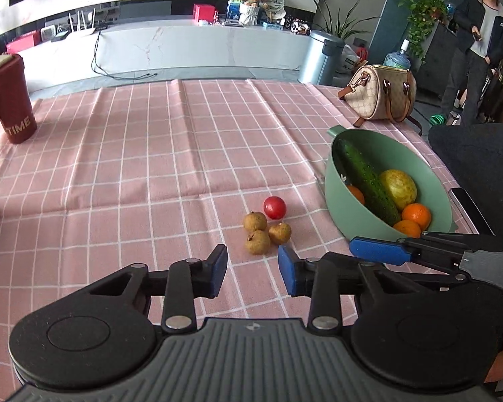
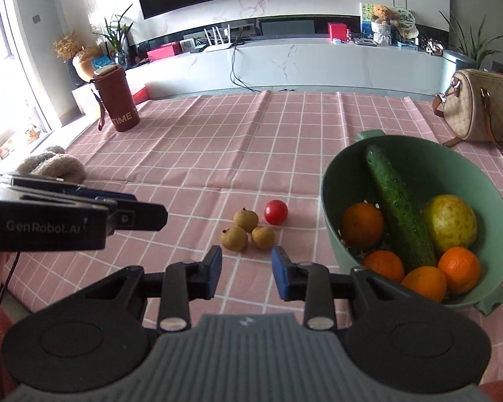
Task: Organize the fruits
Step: 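Move both tools back to the small brown fruits on the cloth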
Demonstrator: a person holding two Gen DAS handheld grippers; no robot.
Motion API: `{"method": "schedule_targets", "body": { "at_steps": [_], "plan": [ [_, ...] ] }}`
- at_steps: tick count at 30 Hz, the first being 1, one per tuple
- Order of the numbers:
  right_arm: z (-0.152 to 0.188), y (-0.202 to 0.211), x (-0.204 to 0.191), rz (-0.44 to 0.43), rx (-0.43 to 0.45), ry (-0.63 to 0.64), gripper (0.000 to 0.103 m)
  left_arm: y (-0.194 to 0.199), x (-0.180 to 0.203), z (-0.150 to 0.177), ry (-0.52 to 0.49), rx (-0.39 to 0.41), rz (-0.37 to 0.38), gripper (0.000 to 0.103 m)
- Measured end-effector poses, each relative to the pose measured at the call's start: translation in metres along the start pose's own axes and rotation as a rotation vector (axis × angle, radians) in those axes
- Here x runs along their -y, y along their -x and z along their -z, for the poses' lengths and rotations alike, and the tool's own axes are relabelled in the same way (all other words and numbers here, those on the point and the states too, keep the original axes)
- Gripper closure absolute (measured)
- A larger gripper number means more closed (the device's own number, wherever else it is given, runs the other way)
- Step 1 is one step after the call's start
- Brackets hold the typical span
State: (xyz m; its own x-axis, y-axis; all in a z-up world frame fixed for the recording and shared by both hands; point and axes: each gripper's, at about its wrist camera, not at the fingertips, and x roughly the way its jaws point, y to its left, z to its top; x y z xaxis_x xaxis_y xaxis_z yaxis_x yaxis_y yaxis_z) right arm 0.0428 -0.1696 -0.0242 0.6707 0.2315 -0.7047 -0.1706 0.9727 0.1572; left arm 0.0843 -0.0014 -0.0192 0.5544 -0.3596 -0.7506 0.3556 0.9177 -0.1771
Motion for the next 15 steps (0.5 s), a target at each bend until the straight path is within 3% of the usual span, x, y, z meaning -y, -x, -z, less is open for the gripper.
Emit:
{"method": "schedule_targets", "body": {
  "at_steps": [9, 15],
  "plan": [
    [0.002, -0.016, 0.016, 0.058, -0.046, -0.084, 0.079, -0.035, -0.004, 0.010, 0.008, -0.051, -0.006, 0.065],
    [0.001, -0.030, 0.020, 0.065, -0.062, -0.122, 0.082, -0.050, -0.008, 0.008, 0.010, -0.042, 0.015, 0.065]
  ]
}}
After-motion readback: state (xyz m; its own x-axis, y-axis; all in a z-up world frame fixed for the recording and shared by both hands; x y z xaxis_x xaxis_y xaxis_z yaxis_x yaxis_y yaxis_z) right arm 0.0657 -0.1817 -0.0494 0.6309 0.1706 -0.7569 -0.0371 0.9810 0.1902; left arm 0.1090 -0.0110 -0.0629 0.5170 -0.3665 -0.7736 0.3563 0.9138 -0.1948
